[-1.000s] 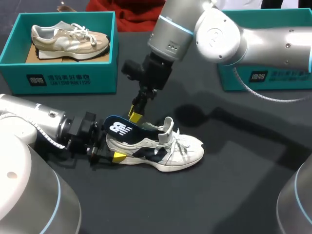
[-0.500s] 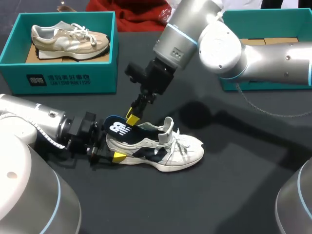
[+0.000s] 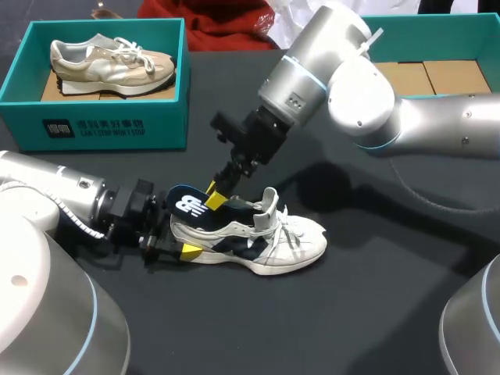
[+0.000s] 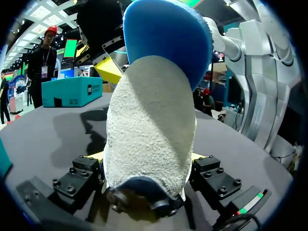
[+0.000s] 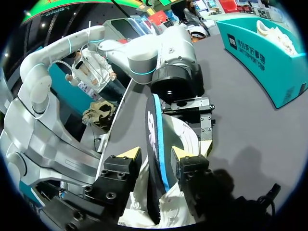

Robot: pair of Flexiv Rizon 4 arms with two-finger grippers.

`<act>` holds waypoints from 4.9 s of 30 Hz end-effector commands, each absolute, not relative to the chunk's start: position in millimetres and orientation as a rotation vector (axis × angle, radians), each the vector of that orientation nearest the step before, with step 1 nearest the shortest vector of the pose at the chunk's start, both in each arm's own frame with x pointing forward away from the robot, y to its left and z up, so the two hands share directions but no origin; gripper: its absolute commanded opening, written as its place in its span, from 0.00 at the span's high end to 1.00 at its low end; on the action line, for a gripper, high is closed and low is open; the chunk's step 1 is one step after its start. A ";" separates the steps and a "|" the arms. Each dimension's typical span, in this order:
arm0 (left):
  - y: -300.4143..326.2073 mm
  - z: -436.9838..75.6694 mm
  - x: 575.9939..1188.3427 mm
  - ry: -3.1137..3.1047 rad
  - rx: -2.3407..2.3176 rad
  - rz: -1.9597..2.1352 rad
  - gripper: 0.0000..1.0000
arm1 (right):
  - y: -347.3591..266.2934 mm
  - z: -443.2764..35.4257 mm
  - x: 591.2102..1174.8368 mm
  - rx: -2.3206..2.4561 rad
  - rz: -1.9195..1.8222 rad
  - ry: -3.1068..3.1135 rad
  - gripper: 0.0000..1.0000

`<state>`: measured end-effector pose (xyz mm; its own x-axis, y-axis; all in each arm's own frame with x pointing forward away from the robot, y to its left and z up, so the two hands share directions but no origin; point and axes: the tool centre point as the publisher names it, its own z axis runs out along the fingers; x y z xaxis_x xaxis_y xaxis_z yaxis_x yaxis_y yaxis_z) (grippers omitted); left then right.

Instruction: Take the shoe out of the shoebox, open the shoe tongue, remove and reinsert the insole, then place the shoe into the shoebox

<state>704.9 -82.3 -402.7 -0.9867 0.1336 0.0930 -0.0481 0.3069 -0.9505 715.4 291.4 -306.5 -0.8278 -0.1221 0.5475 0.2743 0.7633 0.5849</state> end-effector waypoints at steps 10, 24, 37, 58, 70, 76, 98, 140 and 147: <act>-83.2 -405.4 705.4 -2.411 -0.079 1.761 1.00 | 296.0 -317.2 707.1 -0.119 -0.905 -2.321 0.68; -83.2 -405.4 705.4 -2.411 -0.079 1.761 1.00 | 292.7 -321.6 701.0 -0.113 -0.906 -2.294 0.91; -83.2 -405.4 705.4 -2.411 -0.079 1.761 1.00 | 314.3 -305.4 703.5 -0.014 -0.914 -2.315 1.00; -83.2 -405.4 705.4 -2.411 -0.079 1.761 1.00 | 333.5 -267.7 709.1 0.076 -0.931 -2.352 1.00; -83.2 -405.4 705.4 -2.411 -0.079 1.761 1.00 | 340.3 -224.7 714.4 0.152 -1.192 -2.392 1.00; -83.2 -405.4 705.4 -2.411 -0.079 1.761 1.00 | 333.4 -180.6 722.1 0.227 -1.502 -2.255 1.00; -83.2 -405.4 705.4 -2.411 -0.079 1.761 1.00 | 312.1 -82.4 721.3 0.418 -1.835 -2.074 1.00; -83.2 -405.4 705.4 -2.411 -0.079 1.761 1.00 | 170.2 -17.3 628.9 -0.336 -1.960 -2.029 1.00; -83.2 -405.4 705.4 -2.411 -0.079 1.761 1.00 | 170.2 -17.3 628.9 -0.336 -1.960 -2.029 1.00</act>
